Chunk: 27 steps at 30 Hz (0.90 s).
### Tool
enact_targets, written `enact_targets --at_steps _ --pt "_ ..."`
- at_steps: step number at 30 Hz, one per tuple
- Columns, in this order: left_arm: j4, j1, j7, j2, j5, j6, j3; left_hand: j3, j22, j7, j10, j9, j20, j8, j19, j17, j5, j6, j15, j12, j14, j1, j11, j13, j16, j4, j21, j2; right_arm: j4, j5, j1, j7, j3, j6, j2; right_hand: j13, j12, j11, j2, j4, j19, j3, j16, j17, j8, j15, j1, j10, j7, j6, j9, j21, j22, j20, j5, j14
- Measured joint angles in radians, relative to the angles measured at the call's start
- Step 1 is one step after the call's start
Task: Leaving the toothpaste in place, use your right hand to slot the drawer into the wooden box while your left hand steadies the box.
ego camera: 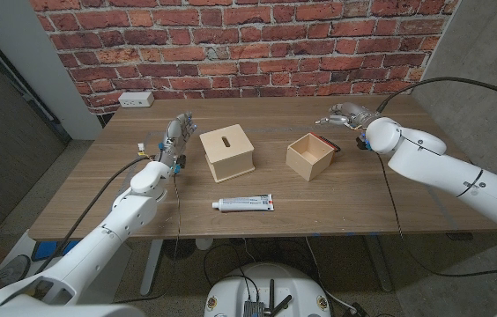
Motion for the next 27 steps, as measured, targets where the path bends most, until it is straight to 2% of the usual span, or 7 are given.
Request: enact_targets --at_steps 3,7,10,18,27 --pt "-0.001 0.002 0.0 0.0 -0.001 0.0 0.0 0.0 0.0 0.0 0.0 0.0 0.0 0.0 0.0 0.0 0.0 0.0 0.0 0.0 0.0 0.0 0.0 0.0 0.0 0.0 0.0 0.0 -0.007 -0.023 0.021 0.019 -0.023 -0.028 0.0 0.005 0.007 0.002 -0.004 0.0 0.009 0.0 0.004 0.0 0.001 -0.014 0.012 0.009 0.015 0.015 0.0 0.0 0.0 -0.013 0.0 0.015" --pt "-0.001 0.004 0.001 -0.001 -0.003 0.0 0.0 0.0 0.0 0.0 0.0 0.0 0.0 0.0 0.0 0.0 0.0 0.0 0.005 0.0 0.005 0.0 0.0 0.0 0.0 0.0 0.0 0.0 -0.02 -0.055 0.061 0.051 -0.067 -0.068 0.0 0.005 0.007 0.0 -0.007 0.003 0.01 0.003 0.011 0.0 0.001 -0.019 0.017 0.017 0.017 0.017 0.0 0.0 0.0 -0.022 0.0 0.025" --pt "-0.001 0.005 0.001 -0.001 -0.004 -0.001 0.0 0.0 0.0 0.0 0.001 0.0 0.0 0.0 0.0 0.0 0.0 0.0 0.005 0.0 0.005 0.0 -0.001 0.0 0.0 0.0 0.0 0.0 -0.025 -0.083 0.095 0.084 -0.103 -0.106 0.0 0.005 0.011 -0.005 -0.007 0.004 0.01 0.004 0.011 0.0 0.001 -0.017 0.017 0.023 0.017 0.025 0.0 0.0 0.0 -0.022 0.0 0.028" --pt "-0.002 0.009 0.001 -0.003 -0.006 -0.002 0.0 0.0 0.0 0.0 0.005 0.0 0.0 0.0 0.0 0.0 0.0 0.0 0.005 0.0 0.005 0.0 -0.005 0.0 0.0 0.0 0.0 0.0 -0.028 -0.152 0.189 0.202 -0.201 -0.195 0.006 0.009 0.011 0.0 -0.013 0.004 0.016 0.004 0.019 0.0 0.001 -0.013 0.024 0.028 0.017 0.026 0.0 0.0 0.0 -0.027 0.0 0.042" --pt "-0.017 0.02 0.01 -0.002 -0.006 -0.002 -0.002 0.004 0.0 0.004 0.005 0.0 0.0 0.0 0.0 0.0 0.0 0.004 0.005 0.0 0.005 0.0 -0.005 0.0 0.0 -0.004 0.0 0.0 -0.024 -0.197 0.287 0.302 -0.303 -0.248 0.017 0.014 0.011 0.006 -0.019 0.007 0.013 0.001 0.019 0.005 0.001 0.0 0.029 0.022 0.027 0.037 0.0 0.0 0.0 -0.025 0.0 0.037"
